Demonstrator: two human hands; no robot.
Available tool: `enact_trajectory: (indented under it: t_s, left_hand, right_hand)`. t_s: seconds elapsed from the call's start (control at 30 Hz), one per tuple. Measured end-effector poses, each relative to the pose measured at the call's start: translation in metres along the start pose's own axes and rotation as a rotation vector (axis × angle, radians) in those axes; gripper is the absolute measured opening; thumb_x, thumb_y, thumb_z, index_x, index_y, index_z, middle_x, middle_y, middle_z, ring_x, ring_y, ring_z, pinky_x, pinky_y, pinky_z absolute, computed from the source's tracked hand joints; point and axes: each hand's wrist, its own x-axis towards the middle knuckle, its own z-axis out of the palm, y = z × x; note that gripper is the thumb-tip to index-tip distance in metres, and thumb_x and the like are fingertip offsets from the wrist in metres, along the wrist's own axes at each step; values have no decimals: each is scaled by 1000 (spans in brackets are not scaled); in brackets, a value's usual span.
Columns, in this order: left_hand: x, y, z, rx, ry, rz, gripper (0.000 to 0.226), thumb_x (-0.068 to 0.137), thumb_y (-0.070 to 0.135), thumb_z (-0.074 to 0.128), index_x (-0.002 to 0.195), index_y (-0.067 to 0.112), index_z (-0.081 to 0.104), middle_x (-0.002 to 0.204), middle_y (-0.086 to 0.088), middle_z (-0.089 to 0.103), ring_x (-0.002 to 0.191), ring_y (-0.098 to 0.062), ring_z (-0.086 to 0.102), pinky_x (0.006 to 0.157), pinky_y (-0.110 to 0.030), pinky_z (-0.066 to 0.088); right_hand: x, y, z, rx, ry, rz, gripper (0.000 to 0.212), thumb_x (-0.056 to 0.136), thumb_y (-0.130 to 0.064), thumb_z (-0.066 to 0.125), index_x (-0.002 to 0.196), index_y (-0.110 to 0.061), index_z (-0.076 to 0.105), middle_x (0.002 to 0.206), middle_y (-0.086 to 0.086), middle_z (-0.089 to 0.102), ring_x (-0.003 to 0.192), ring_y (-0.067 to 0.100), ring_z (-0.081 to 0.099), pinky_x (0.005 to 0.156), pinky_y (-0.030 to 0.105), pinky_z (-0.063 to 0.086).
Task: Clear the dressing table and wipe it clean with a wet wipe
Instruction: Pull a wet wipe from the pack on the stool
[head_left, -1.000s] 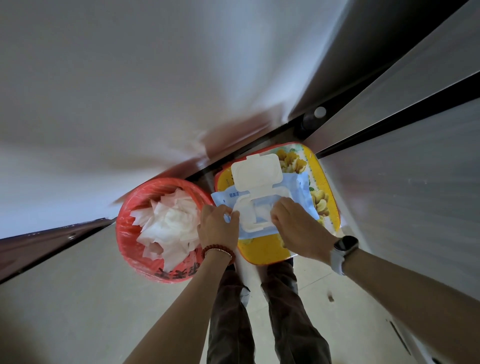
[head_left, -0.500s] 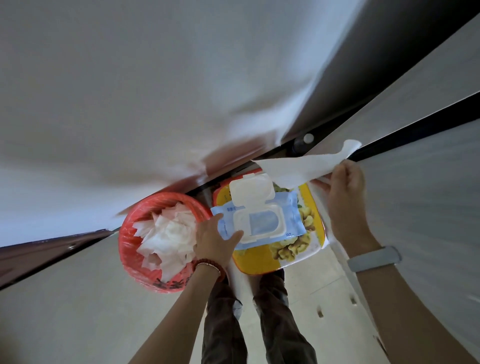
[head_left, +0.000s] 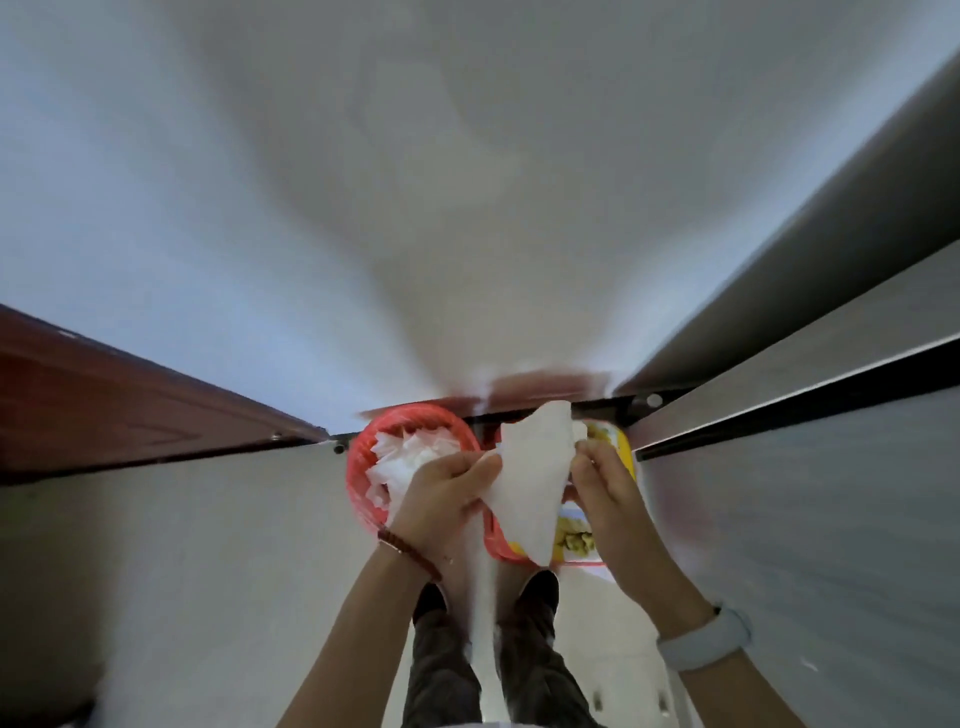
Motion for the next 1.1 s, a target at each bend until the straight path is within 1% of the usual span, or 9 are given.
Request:
enact_trajectory:
  t_s: [0.07, 0.13, 0.23, 0.5, 0.57, 0.63, 0.8, 0.97, 1.1]
  left_hand:
    - [-26, 9, -14, -5, 99, 135, 15, 86, 13, 58, 72, 8, 62, 77, -13, 54, 73, -21, 48, 64, -26, 41]
    - [-52, 22, -33, 55, 211, 302, 15, 84, 10, 60, 69, 8, 60, 67, -5, 55, 63, -12, 50, 58, -20, 43]
    - [-91, 37, -63, 123, 335, 456, 12, 82, 7, 62, 71, 5, 62, 65, -1, 58, 61, -9, 51, 59, -19, 43]
    - [-214, 24, -192, 60, 732, 670, 14, 88, 14, 57, 75, 10, 57, 69, -1, 58, 61, -4, 52, 59, -18, 44]
    - [-244, 6, -224, 8, 856, 677, 16, 89, 13, 54, 73, 15, 55, 66, 1, 56, 56, 0, 51, 55, -14, 43]
    - [-275, -22, -259, -52, 1009, 678, 18, 90, 17, 51, 72, 20, 51, 64, 3, 53, 54, 3, 49, 52, -11, 40]
    - [-357, -105, -338, -177, 1330, 592, 16, 87, 27, 46, 73, 19, 47, 68, 5, 50, 58, 5, 48, 53, -10, 38]
    - [-438, -201, -385, -272, 1592, 423, 15, 84, 35, 44, 74, 24, 47, 66, 2, 51, 61, -12, 45, 54, -26, 36]
    - [-471, -255, -396, -364, 1726, 284, 12, 91, 27, 49, 82, 19, 49, 64, -6, 54, 61, -21, 49, 53, -30, 38]
  right_hand:
    - [-5, -18, 17, 266, -11, 58, 23, 83, -33, 64, 86, -12, 54, 78, 0, 66, 77, 14, 62, 76, 35, 51]
    - [-12, -41, 39, 507, -130, 123, 61, 48, -50, 84, 85, -7, 59, 79, 6, 69, 74, 18, 65, 65, 29, 54]
    - [-28, -73, 78, 506, -347, 126, 89, 38, -56, 85, 100, 2, 58, 89, 10, 69, 81, 20, 66, 64, 27, 54]
    - [-92, -111, 212, 281, -684, 153, 42, 66, -23, 75, 99, 1, 66, 100, 19, 69, 95, 33, 65, 83, 45, 52]
    - [-116, -108, 254, 134, -724, 93, 10, 79, -15, 66, 86, -7, 67, 84, 8, 69, 80, 24, 65, 71, 34, 52]
    - [-145, -102, 301, -107, -699, -1, 17, 84, -6, 58, 70, -15, 59, 62, 0, 56, 59, 12, 52, 56, 23, 42]
    - [-213, -73, 403, -290, -821, -117, 14, 65, -17, 58, 77, -10, 55, 63, -2, 49, 45, -3, 44, 47, 10, 36]
    - [-257, -19, 483, -374, -953, 43, 45, 87, 3, 51, 47, -17, 55, 54, 3, 49, 56, 15, 45, 52, 25, 33]
    - [-302, 6, 531, -433, -1087, 59, 20, 89, 5, 47, 80, -9, 59, 71, 7, 59, 73, 24, 54, 64, 34, 43]
